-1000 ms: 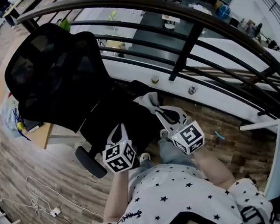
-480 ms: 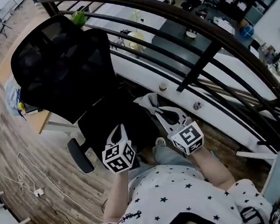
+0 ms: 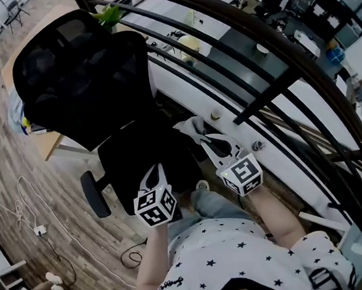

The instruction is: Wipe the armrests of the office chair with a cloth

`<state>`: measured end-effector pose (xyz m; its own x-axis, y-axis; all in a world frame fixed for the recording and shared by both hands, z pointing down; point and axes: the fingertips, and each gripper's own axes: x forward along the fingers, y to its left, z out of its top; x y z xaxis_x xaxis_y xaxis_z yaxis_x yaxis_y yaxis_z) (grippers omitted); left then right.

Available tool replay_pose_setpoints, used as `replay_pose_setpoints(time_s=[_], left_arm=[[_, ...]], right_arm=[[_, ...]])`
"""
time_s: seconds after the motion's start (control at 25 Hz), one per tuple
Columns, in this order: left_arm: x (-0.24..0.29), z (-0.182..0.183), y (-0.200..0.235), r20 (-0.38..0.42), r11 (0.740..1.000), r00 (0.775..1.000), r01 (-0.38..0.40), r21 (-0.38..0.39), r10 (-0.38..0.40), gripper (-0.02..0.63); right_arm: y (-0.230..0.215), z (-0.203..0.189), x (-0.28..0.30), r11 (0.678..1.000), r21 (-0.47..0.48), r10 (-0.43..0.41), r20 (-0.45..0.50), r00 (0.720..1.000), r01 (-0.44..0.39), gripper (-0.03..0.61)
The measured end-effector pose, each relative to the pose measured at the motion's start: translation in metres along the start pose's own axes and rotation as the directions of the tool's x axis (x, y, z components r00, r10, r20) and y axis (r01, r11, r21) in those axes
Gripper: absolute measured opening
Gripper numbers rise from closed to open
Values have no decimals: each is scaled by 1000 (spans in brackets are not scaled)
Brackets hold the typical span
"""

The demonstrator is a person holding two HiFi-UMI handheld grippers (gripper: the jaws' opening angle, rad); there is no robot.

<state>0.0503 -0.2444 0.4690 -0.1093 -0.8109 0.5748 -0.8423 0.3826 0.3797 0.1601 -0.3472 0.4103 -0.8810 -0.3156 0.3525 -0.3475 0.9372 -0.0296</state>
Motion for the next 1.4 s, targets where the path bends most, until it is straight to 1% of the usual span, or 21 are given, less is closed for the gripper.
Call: replay_pose_setpoints(time_s=[0.24, 0.48, 0.88, 1.08, 1.24, 1.4], left_arm=[[10, -13, -1, -7, 998, 999, -39, -53, 39, 5], [20, -31, -4, -14, 994, 997, -78, -83, 77, 5], [38, -58, 7, -36, 979, 990, -142, -143, 138, 5], [47, -71, 14, -49, 972, 987, -160, -175, 154, 5], [54, -83, 16, -67, 969, 985, -170, -179, 161, 5], [58, -93, 19, -90, 966, 982, -181, -184, 166, 5]], right_arm=[[-22, -11, 29, 998, -35, 51, -28, 998, -52, 28], [-42, -28, 56, 991, -90, 94, -55, 994, -99, 28], [-76, -63, 111, 976, -168, 119, -122, 985, -139, 28], [-89, -86, 140, 959, -228, 128, -176, 976, -167, 28], [-98, -106, 159, 946, -269, 129, -210, 969, -184, 28], [-99, -127, 178, 924, -315, 139, -249, 959, -215, 28]])
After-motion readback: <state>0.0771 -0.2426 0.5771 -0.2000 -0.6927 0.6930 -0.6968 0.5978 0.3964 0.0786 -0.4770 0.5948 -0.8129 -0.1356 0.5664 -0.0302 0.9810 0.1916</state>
